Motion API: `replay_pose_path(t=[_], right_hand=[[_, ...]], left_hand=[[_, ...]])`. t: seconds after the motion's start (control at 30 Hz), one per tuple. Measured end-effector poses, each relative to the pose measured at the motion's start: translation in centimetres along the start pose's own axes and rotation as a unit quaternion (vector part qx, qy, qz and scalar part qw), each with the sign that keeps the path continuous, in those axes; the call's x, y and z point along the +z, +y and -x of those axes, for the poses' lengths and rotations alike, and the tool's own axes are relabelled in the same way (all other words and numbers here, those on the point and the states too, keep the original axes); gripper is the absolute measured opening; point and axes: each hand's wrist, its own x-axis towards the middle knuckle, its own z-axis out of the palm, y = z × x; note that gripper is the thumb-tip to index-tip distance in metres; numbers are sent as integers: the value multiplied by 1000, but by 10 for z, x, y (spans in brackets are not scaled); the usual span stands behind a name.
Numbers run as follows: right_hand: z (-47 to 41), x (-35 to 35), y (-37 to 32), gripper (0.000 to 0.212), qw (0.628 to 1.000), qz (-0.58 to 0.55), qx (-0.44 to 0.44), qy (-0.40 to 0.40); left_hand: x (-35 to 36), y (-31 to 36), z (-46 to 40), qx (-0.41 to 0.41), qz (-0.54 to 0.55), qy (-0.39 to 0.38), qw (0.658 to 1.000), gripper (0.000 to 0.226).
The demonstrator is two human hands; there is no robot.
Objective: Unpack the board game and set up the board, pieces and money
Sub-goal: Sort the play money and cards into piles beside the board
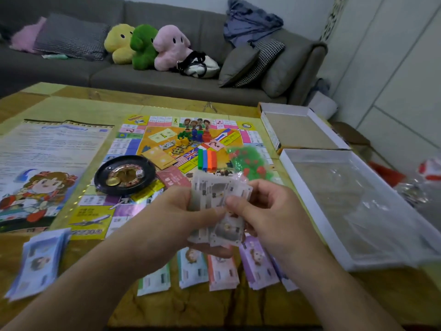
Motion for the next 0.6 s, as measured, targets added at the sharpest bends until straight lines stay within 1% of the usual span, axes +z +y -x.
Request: replay_pose_path(t=[0.07, 0.13, 0.17, 0.27, 0.33, 0.43, 0.5, 0.6], right_hand=[[2, -7, 3, 12, 1000, 11, 5, 4], [3, -13, 6, 26, 1000, 17, 21, 15], [3, -16, 7, 30, 999, 13, 32, 18], [11, -19, 6, 19, 998, -14, 61, -12], [18, -20, 5, 22, 998, 13, 51, -26], [21, -22, 5, 19, 999, 38, 21, 8], [22, -25, 4, 18, 999, 23, 12, 32], [25, -26, 1, 9, 999, -35, 22, 16]], left_hand=[[6, -2, -2, 14, -32, 14, 999, 20], [11, -5, -2, 22, -35, 25, 999, 17], [14, -6, -3, 24, -31, 25, 999, 15], [20, -8, -2, 22, -15, 7, 1000, 16], [23, -8, -2, 1, 23, -13, 1000, 24], [22, -6, 0, -15, 92, -38, 995, 30], [22, -7, 1, -6, 84, -56, 995, 29], [24, -10, 1, 9, 47, -44, 998, 24]])
